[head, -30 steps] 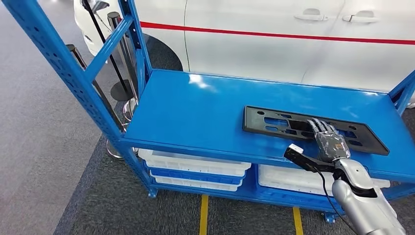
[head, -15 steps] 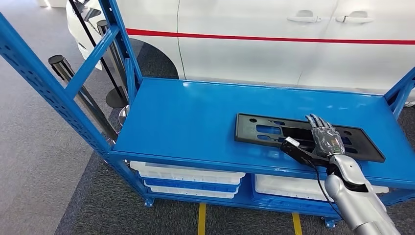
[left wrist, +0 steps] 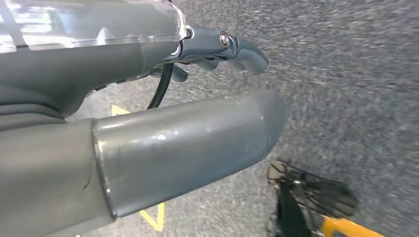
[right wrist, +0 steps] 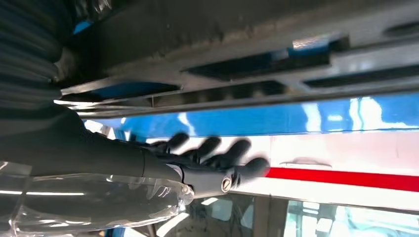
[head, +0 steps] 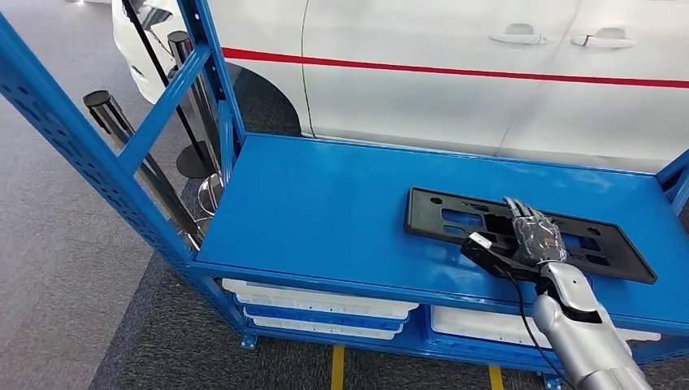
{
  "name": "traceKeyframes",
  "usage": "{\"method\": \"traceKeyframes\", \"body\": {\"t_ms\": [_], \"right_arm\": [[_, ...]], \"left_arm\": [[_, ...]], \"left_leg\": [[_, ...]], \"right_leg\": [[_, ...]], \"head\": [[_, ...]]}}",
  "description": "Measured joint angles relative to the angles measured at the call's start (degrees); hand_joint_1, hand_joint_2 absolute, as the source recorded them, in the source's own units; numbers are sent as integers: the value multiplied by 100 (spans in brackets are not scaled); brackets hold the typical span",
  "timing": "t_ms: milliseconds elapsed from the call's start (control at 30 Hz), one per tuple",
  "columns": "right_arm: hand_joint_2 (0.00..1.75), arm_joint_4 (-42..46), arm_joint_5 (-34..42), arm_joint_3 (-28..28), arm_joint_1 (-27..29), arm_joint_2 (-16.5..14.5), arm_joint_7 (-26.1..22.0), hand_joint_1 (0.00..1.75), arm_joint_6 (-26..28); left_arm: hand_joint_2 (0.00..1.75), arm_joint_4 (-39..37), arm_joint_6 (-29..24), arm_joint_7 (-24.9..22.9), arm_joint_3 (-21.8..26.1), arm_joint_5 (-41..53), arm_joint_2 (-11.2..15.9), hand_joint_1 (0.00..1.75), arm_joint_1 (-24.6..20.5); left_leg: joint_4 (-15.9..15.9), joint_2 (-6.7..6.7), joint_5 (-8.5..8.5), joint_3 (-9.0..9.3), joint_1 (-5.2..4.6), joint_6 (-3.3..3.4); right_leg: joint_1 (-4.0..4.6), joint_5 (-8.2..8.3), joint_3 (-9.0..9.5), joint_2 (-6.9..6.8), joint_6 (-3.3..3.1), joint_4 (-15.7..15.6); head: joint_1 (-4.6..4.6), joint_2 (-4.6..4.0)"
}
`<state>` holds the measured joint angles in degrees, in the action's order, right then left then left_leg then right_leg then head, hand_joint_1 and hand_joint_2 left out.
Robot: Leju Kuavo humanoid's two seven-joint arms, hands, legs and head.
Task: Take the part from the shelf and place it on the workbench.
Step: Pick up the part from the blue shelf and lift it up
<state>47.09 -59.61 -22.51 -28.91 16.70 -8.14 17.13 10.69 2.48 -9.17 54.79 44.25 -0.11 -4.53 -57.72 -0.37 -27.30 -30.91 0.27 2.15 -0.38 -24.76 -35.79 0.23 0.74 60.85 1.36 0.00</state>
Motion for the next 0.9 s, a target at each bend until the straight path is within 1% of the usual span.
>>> {"method": "traceKeyframes", "body": {"t_ms": [33, 133, 167, 267, 433, 700, 900], "right_arm": [[175, -14, 4, 0, 1, -9, -7, 175, 7], [175, -33, 23, 4, 1, -45, -40, 175, 53], [175, -36, 28, 8, 0, -54, -48, 175, 68], [175, -42, 31, 30, 1, -64, -62, 175, 97], [175, -56, 36, 82, 10, -66, -68, 175, 107], [175, -75, 34, 120, 14, -66, -97, 175, 132], [175, -10, -4, 178, 107, -66, -145, 175, 342]], "left_arm": [[0, -2, -2, 5, 13, -10, -3, 0, -7], [131, -5, -3, 5, 57, -23, 0, 0, -13], [175, -5, -4, 1, 71, -23, -3, 0, -12], [175, -7, -15, 2, 107, -23, -10, 0, -15], [175, -7, -18, 6, 131, -23, -12, 0, -13], [175, -7, -1, 11, 184, -26, -13, 0, -13], [175, -7, -1, 67, 329, -73, -13, 0, -14]], "left_leg": [[-14, -2, -22, -1, -15, -9], [-26, 2, -49, -10, -21, -13], [-14, 3, -52, 1, -13, -18], [16, 4, -59, 25, -8, -35], [32, 3, -59, 36, -8, -77], [32, 3, -56, 41, -8, -82], [31, 3, -57, 39, -14, -81]], "right_leg": [[6, 55, 64, 0, -4, -182], [12, 39, 87, 11, 32, -267], [21, 29, 89, 14, 21, -263], [28, 7, 95, 12, -11, -255], [29, -6, 96, 11, -32, -240], [27, -5, 101, 11, -35, -239], [23, -5, 101, 9, -34, -240]], "head": [[3, 0], [7, 0], [7, 0], [7, 0], [5, 0], [4, 0], [4, 0]]}}
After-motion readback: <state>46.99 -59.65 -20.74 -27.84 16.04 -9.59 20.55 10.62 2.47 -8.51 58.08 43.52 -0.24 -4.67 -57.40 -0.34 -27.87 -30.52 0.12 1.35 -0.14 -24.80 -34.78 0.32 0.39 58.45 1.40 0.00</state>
